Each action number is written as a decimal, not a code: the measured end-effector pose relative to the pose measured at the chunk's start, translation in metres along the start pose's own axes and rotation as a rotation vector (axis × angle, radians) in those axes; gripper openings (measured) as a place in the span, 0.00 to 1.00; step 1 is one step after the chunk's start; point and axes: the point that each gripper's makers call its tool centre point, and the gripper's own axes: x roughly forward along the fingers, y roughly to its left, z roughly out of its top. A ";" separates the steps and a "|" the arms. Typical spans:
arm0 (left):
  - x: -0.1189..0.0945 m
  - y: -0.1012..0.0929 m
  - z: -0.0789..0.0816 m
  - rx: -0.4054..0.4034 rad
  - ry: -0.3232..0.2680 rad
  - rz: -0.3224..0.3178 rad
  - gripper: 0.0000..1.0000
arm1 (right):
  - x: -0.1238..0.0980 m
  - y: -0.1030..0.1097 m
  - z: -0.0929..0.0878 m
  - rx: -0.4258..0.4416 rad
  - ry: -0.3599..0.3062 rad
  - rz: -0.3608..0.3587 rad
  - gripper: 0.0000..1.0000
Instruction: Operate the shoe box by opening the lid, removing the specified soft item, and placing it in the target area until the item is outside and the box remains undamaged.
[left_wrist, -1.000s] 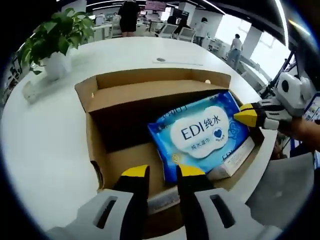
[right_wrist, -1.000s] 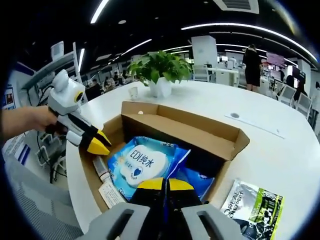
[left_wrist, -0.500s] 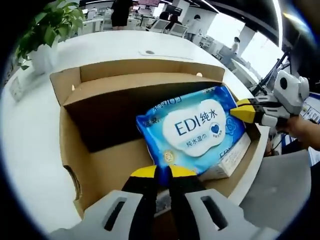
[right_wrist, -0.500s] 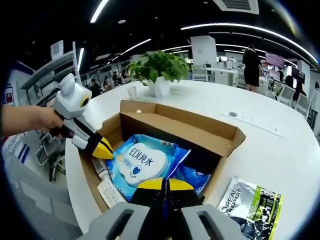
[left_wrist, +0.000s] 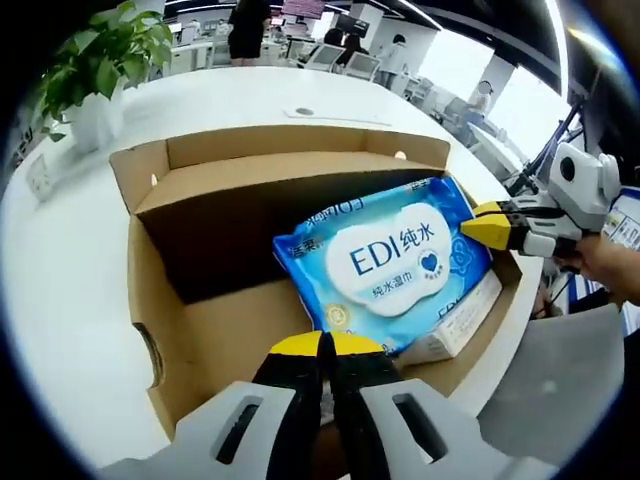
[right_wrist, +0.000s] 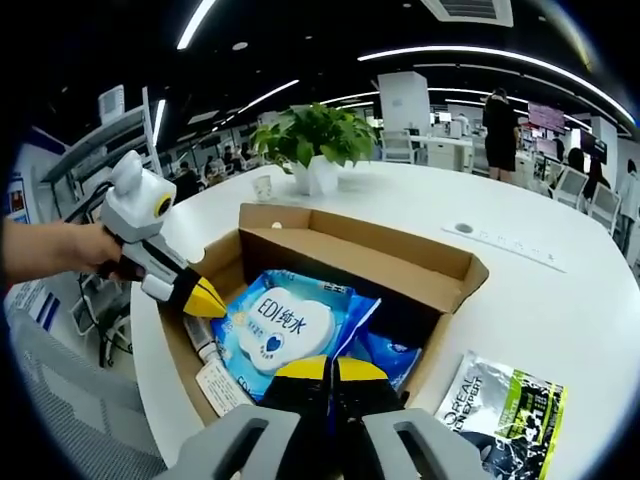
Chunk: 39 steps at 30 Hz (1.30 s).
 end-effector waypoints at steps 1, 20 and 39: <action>-0.001 0.000 0.001 -0.007 -0.006 0.000 0.00 | 0.000 -0.001 0.000 -0.006 0.000 -0.001 0.00; -0.027 -0.011 0.013 -0.081 -0.097 0.008 0.00 | -0.007 0.000 0.016 -0.026 -0.027 0.001 0.00; -0.052 -0.034 0.025 -0.081 -0.142 -0.014 0.00 | -0.026 0.002 0.028 -0.007 -0.060 0.012 0.00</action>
